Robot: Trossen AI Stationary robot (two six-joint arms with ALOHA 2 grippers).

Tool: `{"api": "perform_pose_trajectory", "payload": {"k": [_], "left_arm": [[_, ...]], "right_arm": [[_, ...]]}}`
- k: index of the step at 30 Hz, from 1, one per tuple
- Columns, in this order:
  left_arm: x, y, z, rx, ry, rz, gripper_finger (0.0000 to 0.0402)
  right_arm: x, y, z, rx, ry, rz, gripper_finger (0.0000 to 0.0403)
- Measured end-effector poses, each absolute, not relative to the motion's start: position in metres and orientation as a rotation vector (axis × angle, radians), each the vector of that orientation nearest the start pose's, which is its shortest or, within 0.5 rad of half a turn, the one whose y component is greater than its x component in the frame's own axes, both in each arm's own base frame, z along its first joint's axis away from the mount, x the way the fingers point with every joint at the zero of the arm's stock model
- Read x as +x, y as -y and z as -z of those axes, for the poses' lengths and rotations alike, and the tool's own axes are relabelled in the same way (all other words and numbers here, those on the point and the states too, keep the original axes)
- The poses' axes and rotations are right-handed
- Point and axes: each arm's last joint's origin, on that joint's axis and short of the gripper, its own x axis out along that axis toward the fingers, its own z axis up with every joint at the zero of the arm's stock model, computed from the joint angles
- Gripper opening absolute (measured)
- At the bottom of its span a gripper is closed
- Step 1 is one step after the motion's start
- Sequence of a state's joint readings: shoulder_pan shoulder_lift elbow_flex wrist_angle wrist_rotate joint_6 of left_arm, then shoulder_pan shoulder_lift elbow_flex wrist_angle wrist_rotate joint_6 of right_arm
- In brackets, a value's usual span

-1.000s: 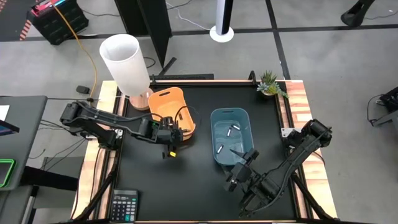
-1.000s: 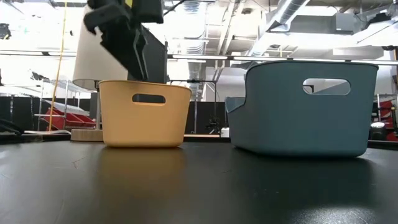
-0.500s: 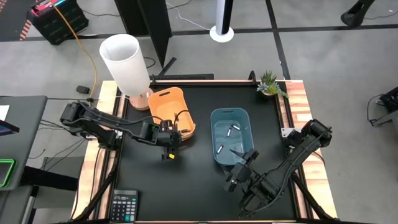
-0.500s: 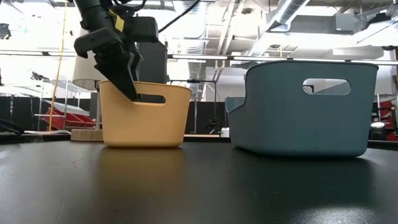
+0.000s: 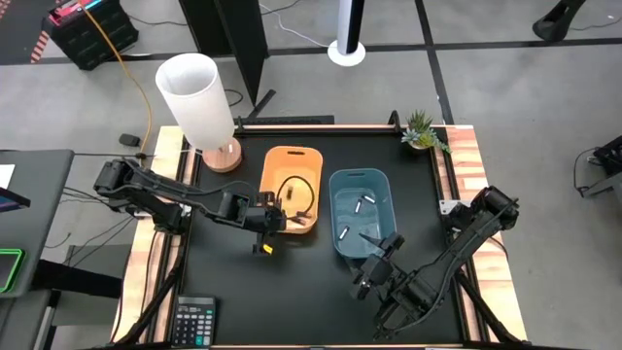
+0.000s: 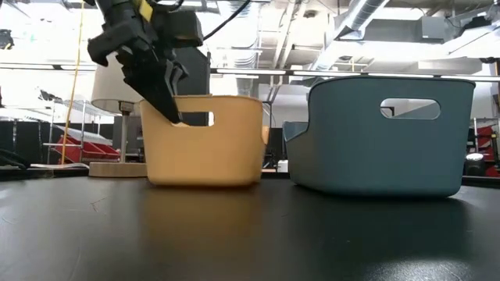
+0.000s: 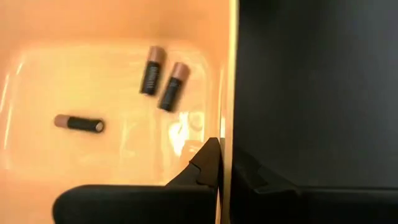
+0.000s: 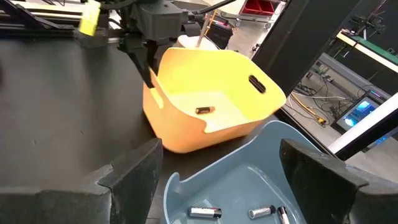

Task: Sort batteries
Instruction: Adjust the orange bin

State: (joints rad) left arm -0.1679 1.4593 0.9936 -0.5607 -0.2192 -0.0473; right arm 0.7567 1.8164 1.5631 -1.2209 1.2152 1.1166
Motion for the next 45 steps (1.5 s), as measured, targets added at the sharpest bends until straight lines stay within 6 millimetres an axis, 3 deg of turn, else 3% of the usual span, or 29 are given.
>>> {"api": "perform_pose_trajectory", "payload": {"k": [13,24,36,45], "left_arm": [[0.286,0.056,-0.231,0.076,-0.940,-0.037,0.0003],[0.288,0.079,-0.236,0.025,-0.844,0.011,0.0003],[0.311,0.097,-0.206,0.028,-0.854,0.024,0.0004],[0.311,0.103,-0.206,0.009,-0.827,0.043,0.0004]], "right_arm": [[0.270,-0.215,-0.279,-0.191,-0.467,0.706,0.0340],[0.270,-0.215,-0.279,-0.189,-0.465,0.706,0.0340],[0.271,-0.215,-0.279,-0.189,-0.465,0.703,0.0340],[0.272,-0.216,-0.279,-0.196,-0.467,0.698,0.0340]]}}
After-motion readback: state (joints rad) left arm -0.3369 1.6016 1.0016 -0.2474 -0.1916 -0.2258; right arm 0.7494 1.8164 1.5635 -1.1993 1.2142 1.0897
